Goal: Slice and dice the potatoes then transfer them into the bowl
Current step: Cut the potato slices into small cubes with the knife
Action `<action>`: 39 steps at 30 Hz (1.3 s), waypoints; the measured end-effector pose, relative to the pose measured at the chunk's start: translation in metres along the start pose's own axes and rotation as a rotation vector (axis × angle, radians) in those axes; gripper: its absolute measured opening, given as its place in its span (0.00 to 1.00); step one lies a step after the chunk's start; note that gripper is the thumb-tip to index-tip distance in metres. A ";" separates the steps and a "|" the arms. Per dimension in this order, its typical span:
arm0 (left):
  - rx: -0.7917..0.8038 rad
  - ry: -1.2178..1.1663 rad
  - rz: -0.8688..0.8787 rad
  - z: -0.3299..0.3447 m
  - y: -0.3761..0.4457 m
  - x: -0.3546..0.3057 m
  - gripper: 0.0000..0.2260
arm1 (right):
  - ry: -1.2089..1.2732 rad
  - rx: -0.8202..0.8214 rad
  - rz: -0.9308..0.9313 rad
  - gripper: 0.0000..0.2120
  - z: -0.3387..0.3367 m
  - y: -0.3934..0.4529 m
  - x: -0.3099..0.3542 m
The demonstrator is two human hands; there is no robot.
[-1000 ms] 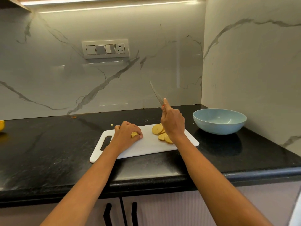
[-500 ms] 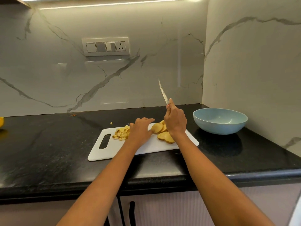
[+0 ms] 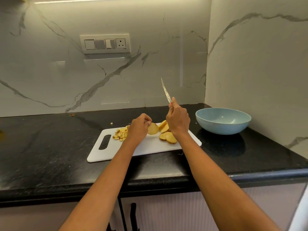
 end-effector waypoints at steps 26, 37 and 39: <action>0.247 0.165 0.040 -0.019 -0.063 0.002 0.15 | -0.165 0.273 -0.063 0.19 -0.037 -0.086 0.021; 0.121 0.117 -0.097 -0.027 -0.072 0.006 0.14 | -0.577 0.335 -0.148 0.12 -0.044 -0.129 0.035; 0.111 0.111 -0.099 -0.027 -0.072 0.005 0.14 | -0.581 0.342 -0.140 0.11 -0.047 -0.131 0.037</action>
Point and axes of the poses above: each hand's wrist, its own y-axis towards the middle knuckle, its own z-axis out of the palm, x = y × z, the point moved 1 cm from there along y, towards the middle knuckle, and after that the axes turned 9 degrees about z, right-handed, at the moved point
